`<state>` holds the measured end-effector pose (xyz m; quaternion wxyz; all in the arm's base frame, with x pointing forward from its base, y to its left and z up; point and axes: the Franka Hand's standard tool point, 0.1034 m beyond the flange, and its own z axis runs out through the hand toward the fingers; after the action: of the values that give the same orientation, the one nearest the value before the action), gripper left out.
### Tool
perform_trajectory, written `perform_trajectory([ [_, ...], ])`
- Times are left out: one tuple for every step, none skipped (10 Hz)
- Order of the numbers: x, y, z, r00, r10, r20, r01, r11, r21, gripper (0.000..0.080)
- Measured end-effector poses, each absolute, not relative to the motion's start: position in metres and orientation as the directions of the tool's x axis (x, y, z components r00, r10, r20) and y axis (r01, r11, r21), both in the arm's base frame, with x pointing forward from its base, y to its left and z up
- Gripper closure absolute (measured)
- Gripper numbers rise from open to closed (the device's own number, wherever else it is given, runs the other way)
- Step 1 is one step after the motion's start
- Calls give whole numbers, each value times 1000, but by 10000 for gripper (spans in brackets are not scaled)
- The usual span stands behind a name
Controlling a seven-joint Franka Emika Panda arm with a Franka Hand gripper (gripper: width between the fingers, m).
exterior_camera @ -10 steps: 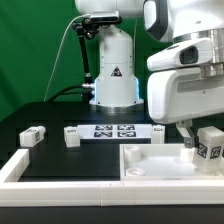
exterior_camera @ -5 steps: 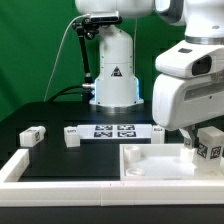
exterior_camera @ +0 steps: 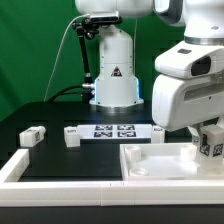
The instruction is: Assemble one leg
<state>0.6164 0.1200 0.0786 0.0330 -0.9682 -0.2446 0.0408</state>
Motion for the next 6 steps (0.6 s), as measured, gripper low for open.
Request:
perform_trajectory([
  [616,120,78,887,457,-65,452,-888,-83,507],
  [615,119,77,912,405,-67,398,-913,-88,507],
  [615,118,76,956,289,-59,283,-955,-90,507],
  [614,118,76,988,145,-57,140,-986,-91,507],
  [615,118,76,998,34,-60,28,-995,-92,506],
  [615,118,76,997,-40,-67,-47,-994,-95,506],
])
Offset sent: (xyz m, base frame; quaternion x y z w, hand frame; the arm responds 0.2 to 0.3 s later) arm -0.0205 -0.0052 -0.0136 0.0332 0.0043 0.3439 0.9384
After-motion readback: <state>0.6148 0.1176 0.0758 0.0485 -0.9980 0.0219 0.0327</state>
